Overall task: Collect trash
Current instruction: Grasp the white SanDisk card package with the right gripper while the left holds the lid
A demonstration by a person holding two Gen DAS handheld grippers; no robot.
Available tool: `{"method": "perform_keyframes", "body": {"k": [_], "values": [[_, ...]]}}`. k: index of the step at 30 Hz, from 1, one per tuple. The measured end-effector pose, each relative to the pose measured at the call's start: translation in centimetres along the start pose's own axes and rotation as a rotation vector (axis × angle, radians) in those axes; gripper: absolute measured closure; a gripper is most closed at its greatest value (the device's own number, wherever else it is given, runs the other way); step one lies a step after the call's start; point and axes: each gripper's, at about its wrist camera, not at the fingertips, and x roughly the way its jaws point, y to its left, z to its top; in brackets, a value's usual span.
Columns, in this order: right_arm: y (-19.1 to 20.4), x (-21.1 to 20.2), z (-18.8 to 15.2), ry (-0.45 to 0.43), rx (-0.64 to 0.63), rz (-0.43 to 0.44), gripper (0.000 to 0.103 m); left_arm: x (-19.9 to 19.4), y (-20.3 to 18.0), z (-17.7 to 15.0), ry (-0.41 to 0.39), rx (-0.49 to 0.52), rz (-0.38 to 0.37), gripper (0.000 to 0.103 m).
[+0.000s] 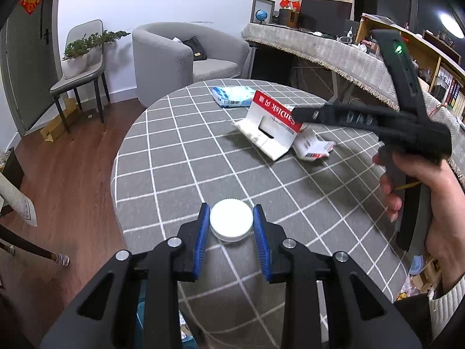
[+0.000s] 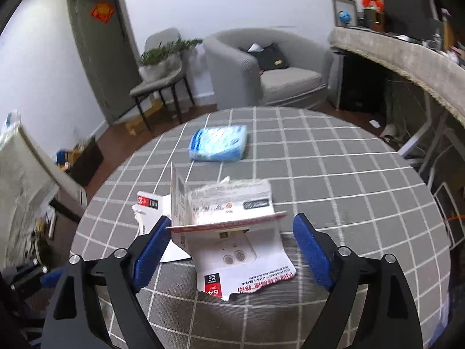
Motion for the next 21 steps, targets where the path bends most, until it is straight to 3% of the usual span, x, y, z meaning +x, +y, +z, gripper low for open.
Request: {"method": "perform_keyframes", "body": {"k": [4, 11, 13, 21], "values": [[-0.2, -0.6, 0.0, -0.026, 0.025, 0.003, 0.016, -0.4, 0.0, -0.5, 0.004, 0.009, 0.007, 0.071], [0.3, 0.2, -0.5, 0.006, 0.003, -0.011, 0.017, -0.8, 0.5, -0.7, 0.007, -0.003, 0.014, 0.071], [0.5, 0.1, -0.5, 0.001, 0.002, -0.002, 0.027, -0.9, 0.6, -0.8, 0.006, -0.002, 0.013, 0.071], [1.5, -0.9, -0.3, -0.042, -0.013, -0.022, 0.027, -1.5, 1.2, -1.5, 0.000, -0.015, 0.023, 0.071]]}}
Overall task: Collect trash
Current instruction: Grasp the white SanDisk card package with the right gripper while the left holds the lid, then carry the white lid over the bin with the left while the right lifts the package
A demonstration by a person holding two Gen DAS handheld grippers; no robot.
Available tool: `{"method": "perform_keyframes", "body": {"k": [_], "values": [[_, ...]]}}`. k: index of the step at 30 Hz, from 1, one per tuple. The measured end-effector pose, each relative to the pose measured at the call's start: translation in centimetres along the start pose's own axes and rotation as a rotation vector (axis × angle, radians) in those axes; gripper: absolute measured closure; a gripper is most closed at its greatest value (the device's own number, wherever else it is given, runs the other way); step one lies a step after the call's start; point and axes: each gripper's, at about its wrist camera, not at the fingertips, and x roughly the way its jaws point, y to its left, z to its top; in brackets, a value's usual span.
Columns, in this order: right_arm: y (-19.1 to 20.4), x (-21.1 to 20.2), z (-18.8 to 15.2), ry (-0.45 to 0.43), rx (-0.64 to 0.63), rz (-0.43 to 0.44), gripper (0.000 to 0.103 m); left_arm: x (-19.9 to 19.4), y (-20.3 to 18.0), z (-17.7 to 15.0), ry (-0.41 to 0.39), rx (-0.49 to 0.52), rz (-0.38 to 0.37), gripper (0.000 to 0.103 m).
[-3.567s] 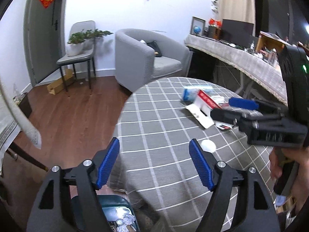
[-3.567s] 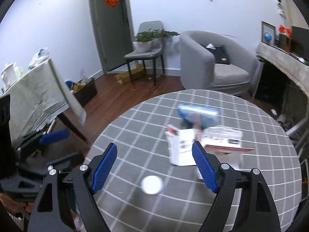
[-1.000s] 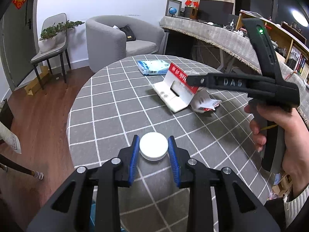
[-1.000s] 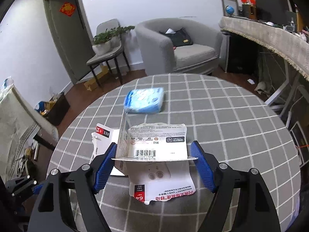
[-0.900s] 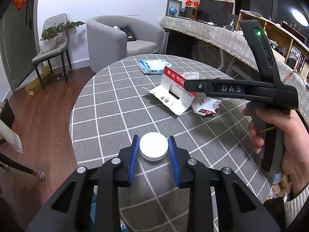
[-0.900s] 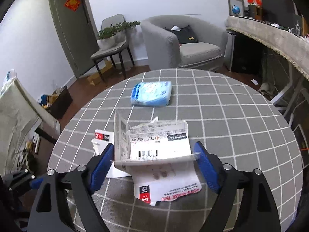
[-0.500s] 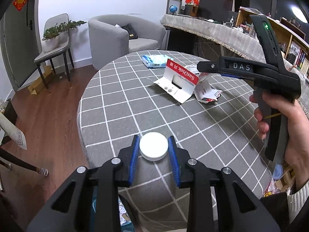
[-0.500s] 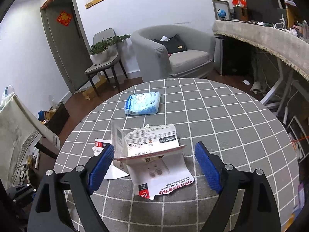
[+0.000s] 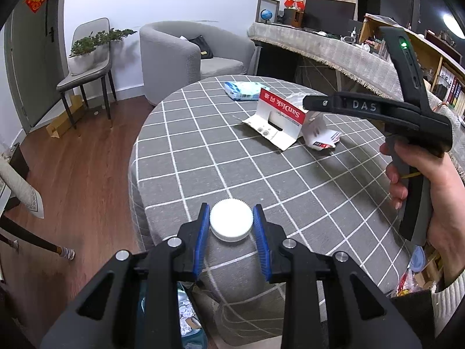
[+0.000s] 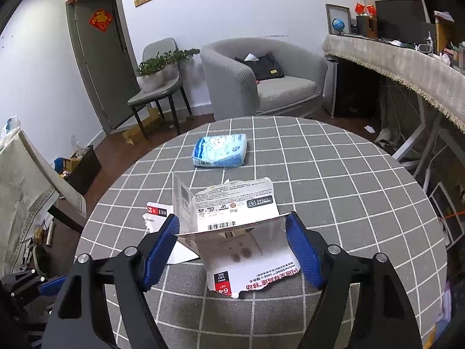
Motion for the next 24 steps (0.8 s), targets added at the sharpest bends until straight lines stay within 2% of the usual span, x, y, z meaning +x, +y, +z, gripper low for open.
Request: {"method": "perform_keyframes", "body": {"k": [8, 16, 24], "values": [[1.6, -2.8, 0.4, -0.125, -0.014, -0.003, 0.027, -1.2, 1.7, -1.1, -0.008, -0.023, 0.033, 0.071], [5.1, -4.5, 0.3, -0.209, -0.060, 0.051, 0.027, -2.5, 4.8, -3.1, 0.003, -0.061, 0.076, 0.071], [10.0, -3.6, -0.4, -0.173, -0.121, 0.150, 0.027, -3.3, 8.1, -5.5, 0.029, -0.111, 0.111, 0.071]]}}
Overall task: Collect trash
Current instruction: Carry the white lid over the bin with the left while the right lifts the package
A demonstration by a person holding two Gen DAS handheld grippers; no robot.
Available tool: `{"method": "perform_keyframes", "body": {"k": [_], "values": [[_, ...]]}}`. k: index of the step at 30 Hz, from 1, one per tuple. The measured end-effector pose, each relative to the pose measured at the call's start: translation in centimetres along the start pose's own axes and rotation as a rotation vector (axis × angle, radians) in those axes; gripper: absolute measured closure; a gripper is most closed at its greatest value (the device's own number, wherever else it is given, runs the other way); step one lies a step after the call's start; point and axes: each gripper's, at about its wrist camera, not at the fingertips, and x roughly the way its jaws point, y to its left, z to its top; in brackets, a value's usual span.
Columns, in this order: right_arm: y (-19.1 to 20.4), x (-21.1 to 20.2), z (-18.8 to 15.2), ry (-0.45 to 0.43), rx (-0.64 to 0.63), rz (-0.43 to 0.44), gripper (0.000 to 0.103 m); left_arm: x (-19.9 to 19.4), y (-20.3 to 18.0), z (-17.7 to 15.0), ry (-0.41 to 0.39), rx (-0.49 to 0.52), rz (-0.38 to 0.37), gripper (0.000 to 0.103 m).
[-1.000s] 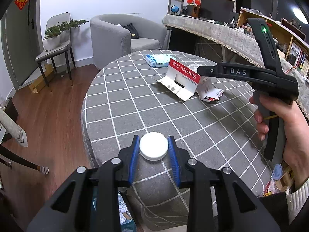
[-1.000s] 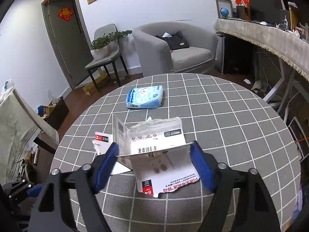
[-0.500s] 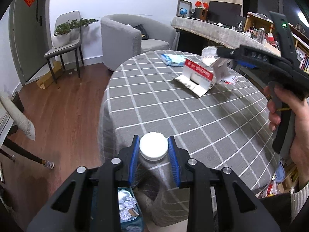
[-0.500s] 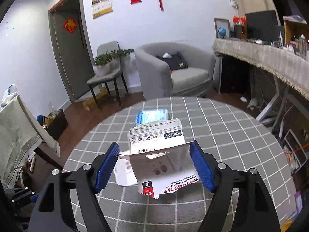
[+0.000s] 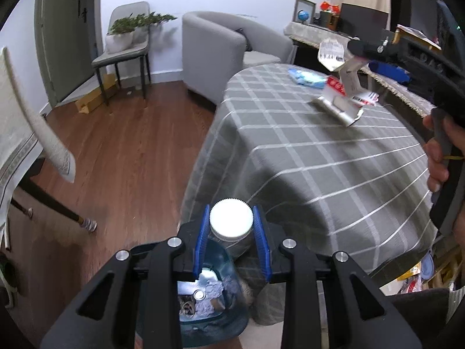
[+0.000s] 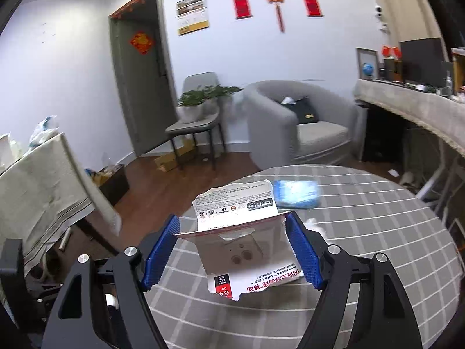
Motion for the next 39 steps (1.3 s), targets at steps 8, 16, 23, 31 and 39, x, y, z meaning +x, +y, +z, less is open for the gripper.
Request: {"method": "perform_keyframes", "body": {"k": [8, 16, 23, 31, 39], "values": [[5.7, 2.1, -0.6, 0.064, -0.011, 0.161, 0.027, 1.4, 4.3, -2.7, 0.075, -0.065, 0.063, 0.071], [10.7, 4.6, -1.9, 0.139, -0.025, 0.237, 0.027, 4.1, 7.6, -6.2, 0.190, -0.119, 0.075, 0.071], [14.2, 7.1, -4.2, 0.249, -0.062, 0.258, 0.027, 6.7, 9.9, -9.7, 0.326, -0.138, 0.099, 0.071], [17.1, 9.1, -6.3, 0.339, -0.112, 0.269, 0.027, 9.4, 10.9, -12.9, 0.430, -0.137, 0.099, 0.071], [18.0, 10.6, -7.6, 0.396, -0.124, 0.276, 0.027, 10.8, 11.6, -15.1, 0.499, -0.144, 0.082, 0.070]]}}
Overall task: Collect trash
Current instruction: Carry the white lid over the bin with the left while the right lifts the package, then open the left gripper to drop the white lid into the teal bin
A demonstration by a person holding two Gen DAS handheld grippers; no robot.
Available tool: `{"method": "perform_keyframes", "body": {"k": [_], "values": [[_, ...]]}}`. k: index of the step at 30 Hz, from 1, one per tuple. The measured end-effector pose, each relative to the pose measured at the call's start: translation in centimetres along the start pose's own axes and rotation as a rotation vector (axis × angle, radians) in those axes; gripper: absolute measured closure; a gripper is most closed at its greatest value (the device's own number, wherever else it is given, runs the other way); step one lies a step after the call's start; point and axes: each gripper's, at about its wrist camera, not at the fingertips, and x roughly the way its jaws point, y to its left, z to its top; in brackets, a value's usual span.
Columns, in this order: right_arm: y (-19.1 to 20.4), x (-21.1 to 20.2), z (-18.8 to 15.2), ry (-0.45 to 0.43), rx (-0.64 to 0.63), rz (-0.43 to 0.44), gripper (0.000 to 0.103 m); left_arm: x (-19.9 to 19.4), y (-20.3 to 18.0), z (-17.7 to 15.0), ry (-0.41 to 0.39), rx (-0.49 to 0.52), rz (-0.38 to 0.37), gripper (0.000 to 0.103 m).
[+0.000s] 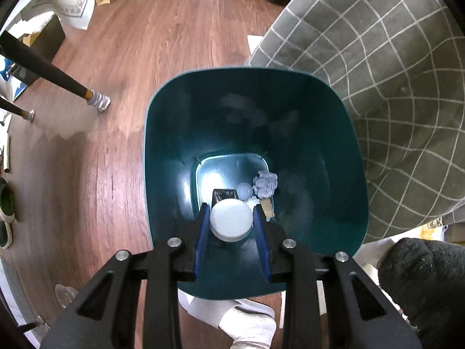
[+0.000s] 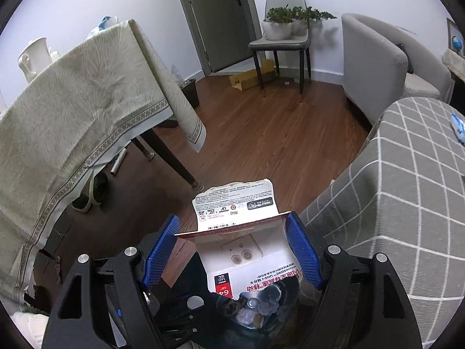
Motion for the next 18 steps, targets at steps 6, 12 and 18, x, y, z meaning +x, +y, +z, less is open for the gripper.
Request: {"method": "perform_keyframes", "body": {"k": [6, 12, 18], "values": [[-0.1, 1.3, -0.6, 0.042, 0.003, -0.003, 0.027, -0.2, 0.4, -0.1, -0.006, -0.003, 0.007, 0.050], [0.1, 2.9, -1.5, 0.095, -0.004, 0.001, 0.027, -1.6, 1.3, 0.0, -0.054, -0.032, 0.001, 0.046], [0.2, 4.7, -2.4, 0.143, -0.010, -0.013, 0.027, -4.0, 2.7, 0.4, -0.128, -0.086, -0.001, 0.045]]}}
